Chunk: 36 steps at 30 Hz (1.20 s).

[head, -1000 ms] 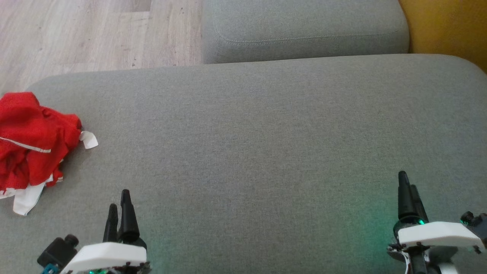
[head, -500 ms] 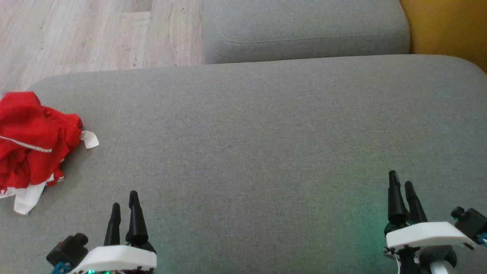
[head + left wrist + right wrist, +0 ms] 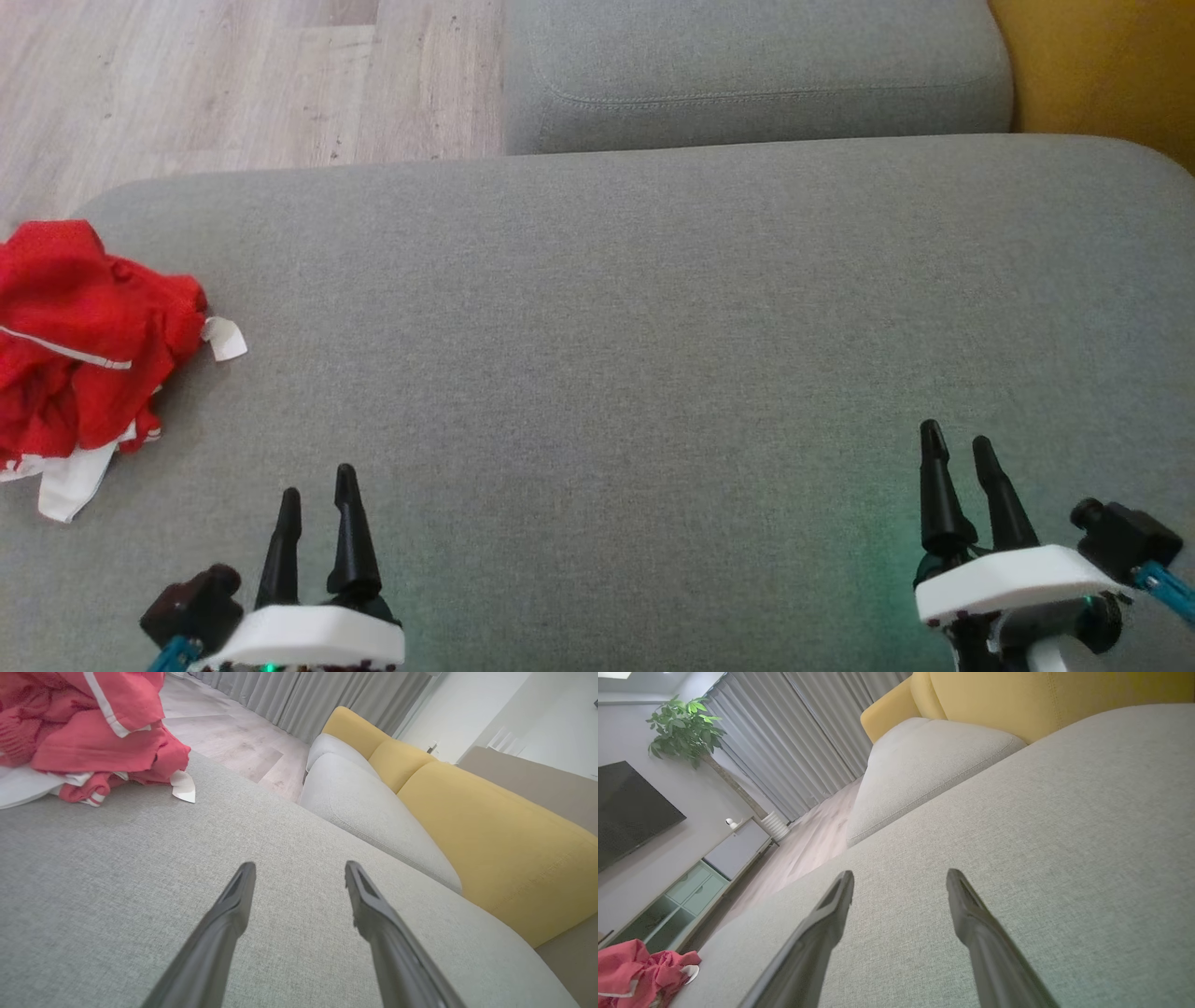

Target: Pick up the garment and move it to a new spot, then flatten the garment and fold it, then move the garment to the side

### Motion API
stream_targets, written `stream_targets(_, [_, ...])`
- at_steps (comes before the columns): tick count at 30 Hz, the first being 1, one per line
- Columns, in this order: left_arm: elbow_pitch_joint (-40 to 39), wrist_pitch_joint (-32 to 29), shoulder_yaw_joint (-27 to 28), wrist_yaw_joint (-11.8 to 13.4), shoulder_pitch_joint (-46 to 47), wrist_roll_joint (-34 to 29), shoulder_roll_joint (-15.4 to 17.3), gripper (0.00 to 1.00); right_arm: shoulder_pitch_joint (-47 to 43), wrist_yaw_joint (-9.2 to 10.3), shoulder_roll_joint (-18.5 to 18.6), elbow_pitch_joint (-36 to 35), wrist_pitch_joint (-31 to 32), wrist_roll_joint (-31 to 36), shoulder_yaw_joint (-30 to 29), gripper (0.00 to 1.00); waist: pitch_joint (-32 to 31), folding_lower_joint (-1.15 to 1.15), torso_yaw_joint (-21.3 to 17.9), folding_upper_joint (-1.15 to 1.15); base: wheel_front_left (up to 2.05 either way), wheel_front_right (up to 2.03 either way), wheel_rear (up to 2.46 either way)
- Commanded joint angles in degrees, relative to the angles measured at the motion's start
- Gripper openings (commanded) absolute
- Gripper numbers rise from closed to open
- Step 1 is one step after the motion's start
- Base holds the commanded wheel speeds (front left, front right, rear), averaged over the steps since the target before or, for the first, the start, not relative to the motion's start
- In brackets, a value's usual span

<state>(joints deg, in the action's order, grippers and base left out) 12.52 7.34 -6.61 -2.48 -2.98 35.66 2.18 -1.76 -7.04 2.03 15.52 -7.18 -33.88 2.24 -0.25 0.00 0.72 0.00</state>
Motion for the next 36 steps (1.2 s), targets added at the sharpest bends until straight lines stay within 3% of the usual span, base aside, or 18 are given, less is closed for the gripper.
stream_targets(1, [-1.7, 0.9, 0.7, 0.3, 1.3, -2.0, 0.5, 1.00, 1.9, -0.31, 0.6, -1.7, -1.1, 2.1, 1.4, 1.00, 0.0, 0.00, 0.0, 0.00, 0.00, 0.00, 0.00])
stream_targets(36, [2.7, 6.8, -1.2, 3.4, 0.9, -21.2, 0.7, 1.00, 2.3, -0.43, 0.8, -1.1, -7.0, 26.6, 4.6, 1.00, -0.2, 0.00, 0.5, 0.00, 0.00, 0.00, 0.00])
